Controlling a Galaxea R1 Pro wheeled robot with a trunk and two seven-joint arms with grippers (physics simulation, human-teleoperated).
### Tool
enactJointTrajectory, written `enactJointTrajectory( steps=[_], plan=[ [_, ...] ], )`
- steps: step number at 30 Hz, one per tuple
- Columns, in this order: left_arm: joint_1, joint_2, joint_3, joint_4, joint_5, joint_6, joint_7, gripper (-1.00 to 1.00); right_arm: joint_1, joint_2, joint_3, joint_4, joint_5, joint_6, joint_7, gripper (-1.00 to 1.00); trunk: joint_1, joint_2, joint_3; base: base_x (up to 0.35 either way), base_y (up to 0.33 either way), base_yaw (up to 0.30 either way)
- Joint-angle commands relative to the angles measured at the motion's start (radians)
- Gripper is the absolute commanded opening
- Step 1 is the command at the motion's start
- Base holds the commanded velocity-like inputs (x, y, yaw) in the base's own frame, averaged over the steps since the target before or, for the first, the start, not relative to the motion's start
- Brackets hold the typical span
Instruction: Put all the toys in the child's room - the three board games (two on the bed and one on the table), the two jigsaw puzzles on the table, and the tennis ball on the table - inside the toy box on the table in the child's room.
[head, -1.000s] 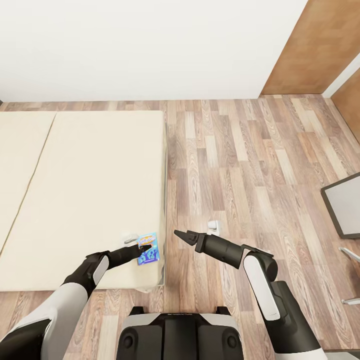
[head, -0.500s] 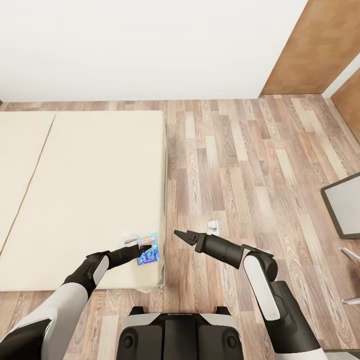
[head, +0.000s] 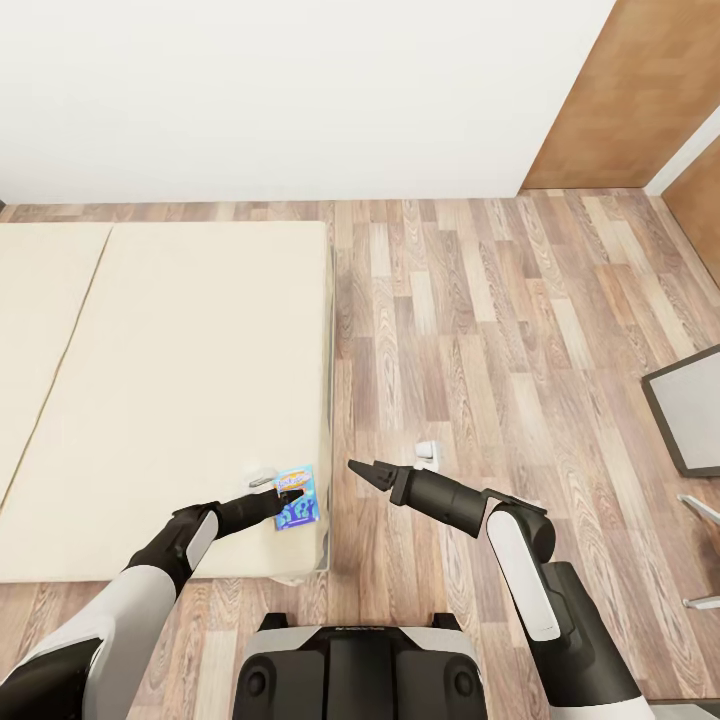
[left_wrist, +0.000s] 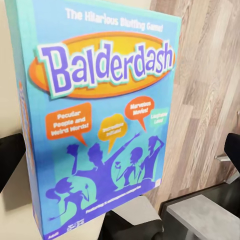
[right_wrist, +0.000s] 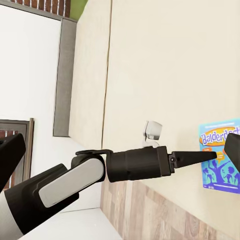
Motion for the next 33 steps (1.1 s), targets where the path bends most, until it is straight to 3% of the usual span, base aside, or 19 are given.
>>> enactJointTrajectory(
  steps=[1,10,33],
  plan=[
    [0.000,-0.001,0.004,0.000,0.006,0.010,-0.003,1.00,0.000,0.001,-0.001,0.000,-0.002,0.006,0.001,1.00,0.000,-0.001,-0.001,0.000,0.000,0.000],
    [0.000,-0.002,0.004,0.000,0.005,0.008,-0.053,1.00,0.000,0.001,-0.001,0.000,-0.002,0.006,0.002,1.00,0.000,-0.001,-0.001,0.000,0.000,0.000],
    [0.000,-0.002,0.004,0.000,0.003,0.002,-0.060,1.00,0.000,0.001,-0.001,0.000,-0.002,0.006,0.003,1.00,0.000,-0.001,-0.001,0.000,0.000,0.000]
  ],
)
